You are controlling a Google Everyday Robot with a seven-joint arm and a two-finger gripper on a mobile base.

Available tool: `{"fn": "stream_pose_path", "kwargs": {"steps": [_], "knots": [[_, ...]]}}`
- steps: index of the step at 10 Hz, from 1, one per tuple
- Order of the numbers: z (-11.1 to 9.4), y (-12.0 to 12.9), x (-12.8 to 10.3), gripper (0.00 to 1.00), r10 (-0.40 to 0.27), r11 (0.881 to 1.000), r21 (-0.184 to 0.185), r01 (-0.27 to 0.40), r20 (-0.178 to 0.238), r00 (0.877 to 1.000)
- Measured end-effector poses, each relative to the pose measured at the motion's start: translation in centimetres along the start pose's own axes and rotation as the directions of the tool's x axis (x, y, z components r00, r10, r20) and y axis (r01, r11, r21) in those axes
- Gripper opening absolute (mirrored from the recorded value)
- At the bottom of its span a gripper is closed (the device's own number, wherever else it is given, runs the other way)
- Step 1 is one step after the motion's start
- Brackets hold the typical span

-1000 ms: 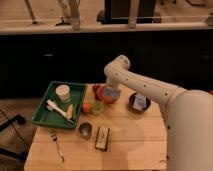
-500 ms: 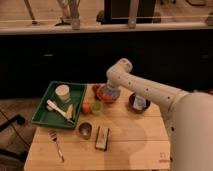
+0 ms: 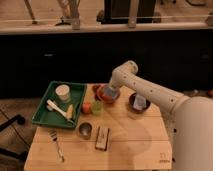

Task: Wipe red bowl with sponge

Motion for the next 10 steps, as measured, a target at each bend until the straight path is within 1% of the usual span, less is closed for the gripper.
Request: {"fn": "stream_pose_path", "kwargs": {"steps": [1, 3, 7, 10], "knots": [[0.3, -0.2, 0.2, 0.02, 0.016, 1.000, -0.016, -0.016, 0.010, 1.000], [0.6, -0.8, 0.1, 0.02, 0.032, 0.999, -0.034, -0.031, 0.027, 0.999], [1.6, -1.7, -0.2, 0.02, 0.038, 0.998, -0.047, -0.037, 0.037, 0.999], [2.8, -1.5, -0.6, 0.02, 0.035, 0.996, -0.081, -0.030, 0.053, 0.998]]}}
